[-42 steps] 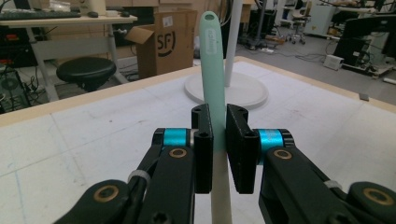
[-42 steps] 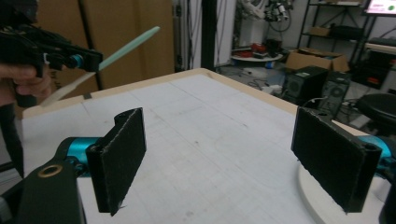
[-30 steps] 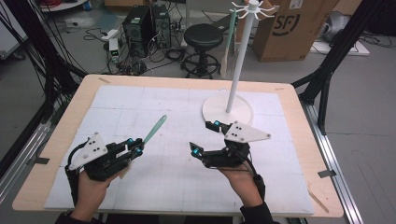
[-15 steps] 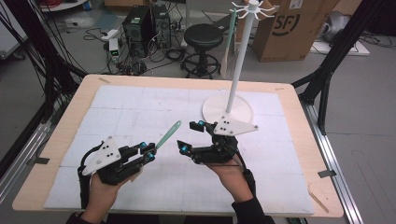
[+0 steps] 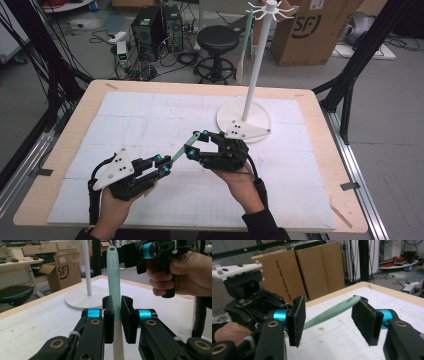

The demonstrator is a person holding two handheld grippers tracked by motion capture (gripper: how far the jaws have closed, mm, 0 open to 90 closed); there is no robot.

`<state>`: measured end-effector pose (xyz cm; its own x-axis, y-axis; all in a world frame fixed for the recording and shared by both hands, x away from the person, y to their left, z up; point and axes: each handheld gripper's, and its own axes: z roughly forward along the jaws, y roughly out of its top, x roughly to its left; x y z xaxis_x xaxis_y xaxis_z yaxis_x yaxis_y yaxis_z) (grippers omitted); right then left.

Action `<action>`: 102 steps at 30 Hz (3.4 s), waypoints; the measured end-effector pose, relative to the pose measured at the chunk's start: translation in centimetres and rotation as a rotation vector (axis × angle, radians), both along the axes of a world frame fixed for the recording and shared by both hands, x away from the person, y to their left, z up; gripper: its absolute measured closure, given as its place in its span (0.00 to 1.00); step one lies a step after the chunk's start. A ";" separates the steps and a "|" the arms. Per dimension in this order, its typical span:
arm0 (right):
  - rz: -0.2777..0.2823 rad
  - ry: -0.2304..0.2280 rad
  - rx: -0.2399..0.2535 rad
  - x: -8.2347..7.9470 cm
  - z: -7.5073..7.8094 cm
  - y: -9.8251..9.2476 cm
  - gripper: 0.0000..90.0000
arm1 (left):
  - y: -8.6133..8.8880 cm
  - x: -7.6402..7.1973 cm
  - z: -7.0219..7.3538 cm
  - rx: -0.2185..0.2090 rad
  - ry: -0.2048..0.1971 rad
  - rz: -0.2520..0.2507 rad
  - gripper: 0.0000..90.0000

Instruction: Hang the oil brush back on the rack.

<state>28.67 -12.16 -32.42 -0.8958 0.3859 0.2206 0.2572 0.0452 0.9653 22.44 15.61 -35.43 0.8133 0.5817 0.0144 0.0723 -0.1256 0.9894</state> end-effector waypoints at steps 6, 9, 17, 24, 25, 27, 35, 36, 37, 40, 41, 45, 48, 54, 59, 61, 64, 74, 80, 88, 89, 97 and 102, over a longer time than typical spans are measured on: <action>0.018 0.022 0.047 0.1 0.1 -0.1 0.61 | -0.2 -0.1 0.0 -0.004 -0.004 -0.006 0.91; 0.024 0.029 0.059 0.1 0.2 -0.2 0.68 | -0.2 -0.1 0.0 -0.007 -0.003 -0.009 0.91; 0.028 0.043 0.066 0.1 0.2 -0.2 0.76 | -0.3 -0.2 0.1 -0.014 -0.009 -0.011 0.91; 0.045 0.077 0.092 0.2 0.2 -0.3 0.80 | -0.3 -0.3 0.1 -0.016 -0.012 -0.010 0.91; 0.050 0.082 0.099 0.3 0.2 -0.3 0.80 | -0.3 -0.3 0.1 -0.016 -0.011 -0.012 0.90; 0.056 0.090 0.108 0.3 0.2 -0.3 0.81 | -0.4 -0.2 0.1 -0.017 -0.011 -0.012 0.90; 0.113 0.134 0.170 0.5 0.2 -0.4 0.87 | -0.5 -0.3 0.1 -0.022 -0.016 -0.016 0.90; 0.119 0.140 0.175 0.4 0.2 -0.4 0.88 | -0.5 -0.3 0.1 -0.022 -0.016 -0.015 0.90; 0.122 0.137 0.174 0.4 0.2 -0.4 0.88 | -0.5 -0.3 0.1 -0.020 -0.018 -0.014 0.90; 0.131 0.126 0.179 0.3 0.3 -0.3 0.90 | -0.5 -0.3 0.1 -0.022 -0.018 -0.016 0.90; 0.137 0.124 0.177 0.3 0.4 -0.3 0.91 | -0.5 -0.3 0.1 -0.022 -0.018 -0.016 0.91; 0.151 0.108 0.169 0.1 0.7 -0.3 0.93 | -0.4 -0.3 0.1 -0.035 -0.016 -0.043 0.91; 0.165 0.101 0.155 0.0 0.9 -0.4 0.93 | -0.3 -0.2 0.1 -0.049 -0.014 -0.073 0.90; 0.174 0.076 0.102 0.0 1.4 -0.5 0.93 | 0.6 0.1 0.6 -0.070 0.018 -0.136 0.68; 0.245 0.053 0.082 0.0 2.0 -0.6 0.93 | 1.1 0.5 0.8 -0.082 0.056 -0.200 0.59; 0.290 0.038 0.064 -0.1 2.4 -0.5 0.93 | 1.1 0.5 0.8 -0.074 0.068 -0.225 0.58; 0.353 0.012 0.027 -0.3 3.2 -0.3 0.93 | 0.9 0.5 0.8 -0.068 0.088 -0.264 0.59; 0.457 0.008 -0.017 -0.3 4.6 0.2 0.93 | 0.2 0.3 0.7 -0.053 0.098 -0.334 0.68; 0.467 -0.002 -0.046 -0.3 4.7 0.4 0.93 | -0.2 0.3 0.6 -0.046 0.104 -0.358 0.76; 0.486 -0.009 -0.066 -0.3 4.6 0.9 0.93 | -0.6 0.3 0.5 -0.018 0.099 -0.373 0.91; 0.485 -0.009 -0.067 -0.4 4.6 0.9 0.92 | -0.7 0.3 0.5 -0.013 0.100 -0.375 0.92; 0.445 -0.018 -0.023 -0.9 4.6 1.2 0.67 | -0.5 0.3 0.6 -0.027 0.094 -0.350 0.94; 0.350 -0.095 0.047 -1.7 3.7 0.6 0.55 | -0.3 0.4 0.7 -0.061 0.089 -0.350 0.94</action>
<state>26.96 -11.52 -28.70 -0.9891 0.0440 0.1405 0.1433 0.0697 0.9872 22.80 15.36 -34.68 0.9597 0.2657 -0.0916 0.1216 -0.0987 0.9877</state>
